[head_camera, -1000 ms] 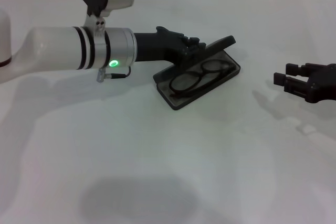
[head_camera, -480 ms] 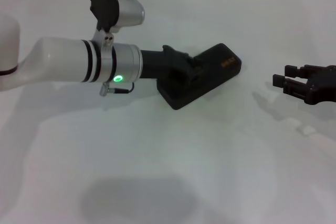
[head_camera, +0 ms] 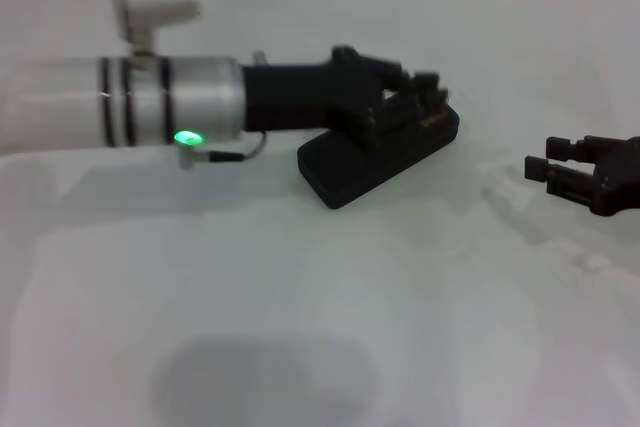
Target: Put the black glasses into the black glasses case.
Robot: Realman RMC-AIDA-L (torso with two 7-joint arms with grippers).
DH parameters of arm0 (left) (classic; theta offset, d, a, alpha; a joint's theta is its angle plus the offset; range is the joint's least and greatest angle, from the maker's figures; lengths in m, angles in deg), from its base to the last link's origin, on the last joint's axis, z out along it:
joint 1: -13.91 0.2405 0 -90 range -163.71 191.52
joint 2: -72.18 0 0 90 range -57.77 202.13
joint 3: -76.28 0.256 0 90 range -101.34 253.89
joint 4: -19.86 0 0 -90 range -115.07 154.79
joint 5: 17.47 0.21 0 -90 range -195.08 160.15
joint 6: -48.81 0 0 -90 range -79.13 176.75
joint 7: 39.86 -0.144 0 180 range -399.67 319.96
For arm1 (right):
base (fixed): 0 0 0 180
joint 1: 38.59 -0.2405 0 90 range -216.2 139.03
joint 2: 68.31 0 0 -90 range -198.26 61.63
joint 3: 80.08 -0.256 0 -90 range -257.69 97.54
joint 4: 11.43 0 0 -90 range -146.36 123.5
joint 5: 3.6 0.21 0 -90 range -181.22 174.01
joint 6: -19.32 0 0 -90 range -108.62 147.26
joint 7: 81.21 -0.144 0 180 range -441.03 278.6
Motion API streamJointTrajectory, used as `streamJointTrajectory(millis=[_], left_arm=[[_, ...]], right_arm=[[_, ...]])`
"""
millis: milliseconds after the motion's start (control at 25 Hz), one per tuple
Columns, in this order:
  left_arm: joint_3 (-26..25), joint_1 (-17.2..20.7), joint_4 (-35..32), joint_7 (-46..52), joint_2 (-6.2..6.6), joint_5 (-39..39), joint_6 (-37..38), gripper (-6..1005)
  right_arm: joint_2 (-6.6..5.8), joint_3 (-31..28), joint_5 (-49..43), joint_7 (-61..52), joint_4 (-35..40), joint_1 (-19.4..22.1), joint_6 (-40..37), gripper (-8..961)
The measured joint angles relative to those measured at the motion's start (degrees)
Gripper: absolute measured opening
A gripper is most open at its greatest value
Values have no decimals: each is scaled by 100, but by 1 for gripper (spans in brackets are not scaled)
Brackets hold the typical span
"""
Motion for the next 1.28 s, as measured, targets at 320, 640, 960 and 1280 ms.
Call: streamJointTrajectory(millis=[320,640,960,1280], left_arm=[[-841,653,-230,535,310,-311,1192,201],[-994,691,114,46,415,242,2077,205],[-1441,901,398,-528,577,423,2856,273],[-1461,1261,351,-878,703,523,3029,486]], right_arm=[[3,-105,273,439,-39,-82,-401,428],[-7,-117,308,616,-215,-498,-1437,431],[34,407,1357,1149,-603,-873,-2435,481],[41,820,1571,1183,-570,-980,-2432,664]])
